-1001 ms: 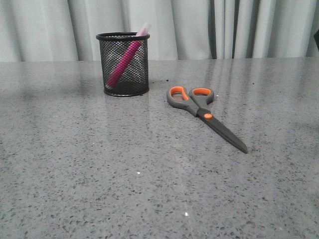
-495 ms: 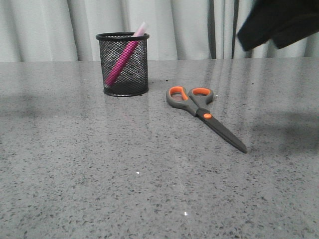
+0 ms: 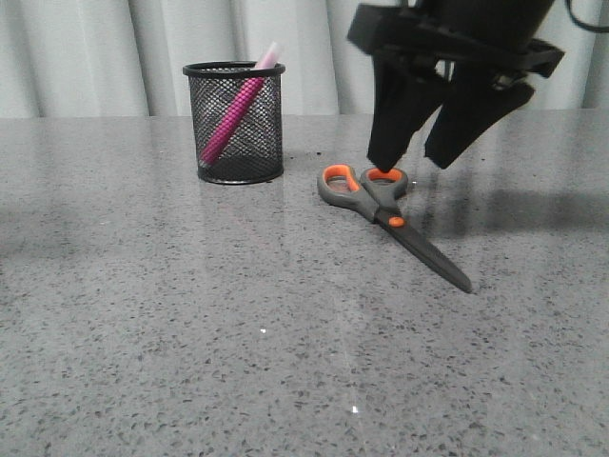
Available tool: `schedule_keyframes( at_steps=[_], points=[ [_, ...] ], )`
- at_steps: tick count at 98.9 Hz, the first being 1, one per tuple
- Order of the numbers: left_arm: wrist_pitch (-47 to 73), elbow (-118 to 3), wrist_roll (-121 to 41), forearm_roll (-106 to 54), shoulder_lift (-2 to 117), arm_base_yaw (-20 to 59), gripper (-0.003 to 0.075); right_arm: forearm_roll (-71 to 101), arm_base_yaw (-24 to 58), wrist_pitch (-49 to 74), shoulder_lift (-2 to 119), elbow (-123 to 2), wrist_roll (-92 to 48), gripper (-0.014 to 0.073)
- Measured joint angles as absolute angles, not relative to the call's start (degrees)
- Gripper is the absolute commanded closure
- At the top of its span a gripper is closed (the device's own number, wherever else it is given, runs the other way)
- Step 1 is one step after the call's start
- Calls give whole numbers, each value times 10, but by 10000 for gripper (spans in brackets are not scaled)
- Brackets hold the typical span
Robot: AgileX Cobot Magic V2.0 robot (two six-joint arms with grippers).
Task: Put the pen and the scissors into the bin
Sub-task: 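Lower the right gripper onto the scissors handles and close it, then lift the scissors with the right gripper and carry them over the cup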
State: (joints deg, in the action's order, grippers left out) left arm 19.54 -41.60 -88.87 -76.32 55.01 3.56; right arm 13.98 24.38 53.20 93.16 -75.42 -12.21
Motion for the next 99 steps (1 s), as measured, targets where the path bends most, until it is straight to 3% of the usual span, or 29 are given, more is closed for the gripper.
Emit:
schedule_keyframes(
  at_steps=[30,99],
  points=[
    [190,-416,-889,-763,550,36,739,35,301,550,981,-800,-42,202],
    [187,-416,-888,-764,550,36,739,22,306,524,1021,-801,-15,202]
  ],
)
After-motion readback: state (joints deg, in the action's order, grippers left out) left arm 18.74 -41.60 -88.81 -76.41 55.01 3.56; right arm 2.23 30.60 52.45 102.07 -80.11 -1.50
